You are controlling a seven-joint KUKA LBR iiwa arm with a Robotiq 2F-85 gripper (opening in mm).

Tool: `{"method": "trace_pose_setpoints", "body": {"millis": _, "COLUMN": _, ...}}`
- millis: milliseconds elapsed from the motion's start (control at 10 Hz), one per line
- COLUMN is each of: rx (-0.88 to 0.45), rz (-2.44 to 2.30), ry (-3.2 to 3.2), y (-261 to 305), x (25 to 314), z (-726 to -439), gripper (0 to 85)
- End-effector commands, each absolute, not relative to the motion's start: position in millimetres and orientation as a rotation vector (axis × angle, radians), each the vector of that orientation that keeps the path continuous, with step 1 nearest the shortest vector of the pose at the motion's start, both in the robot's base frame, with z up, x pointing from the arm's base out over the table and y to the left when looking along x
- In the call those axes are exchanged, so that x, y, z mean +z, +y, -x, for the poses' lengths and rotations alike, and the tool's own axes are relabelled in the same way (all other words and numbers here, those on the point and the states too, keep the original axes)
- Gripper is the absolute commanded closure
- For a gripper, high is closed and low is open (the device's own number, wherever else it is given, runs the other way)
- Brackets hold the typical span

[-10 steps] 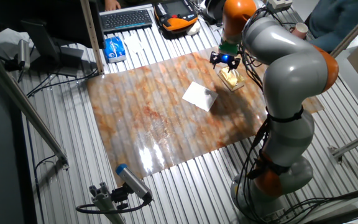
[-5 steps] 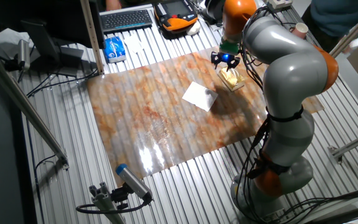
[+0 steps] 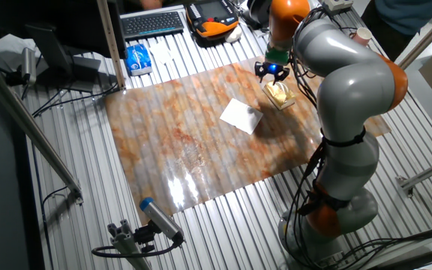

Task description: Pull out a napkin

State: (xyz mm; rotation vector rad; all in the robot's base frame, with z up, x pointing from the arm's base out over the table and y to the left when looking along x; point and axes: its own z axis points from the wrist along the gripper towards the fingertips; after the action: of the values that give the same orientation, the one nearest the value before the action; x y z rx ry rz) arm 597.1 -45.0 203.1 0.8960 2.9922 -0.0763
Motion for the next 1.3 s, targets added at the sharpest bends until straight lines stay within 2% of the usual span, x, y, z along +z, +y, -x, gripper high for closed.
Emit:
{"method": "trace_pose_setpoints", "body": {"millis": 0, "rx": -0.085, "rz": -0.899, "ry": 2.989, "y": -45.5, "x": 202.9, "z": -597.5, "gripper": 34.0}}
{"method": "trace_pose_setpoints", "body": {"millis": 1200, "rx": -0.063, "rz": -0.908, "ry": 2.985, "y": -41.6, "x": 203.9, "z": -594.8, "gripper": 34.0}}
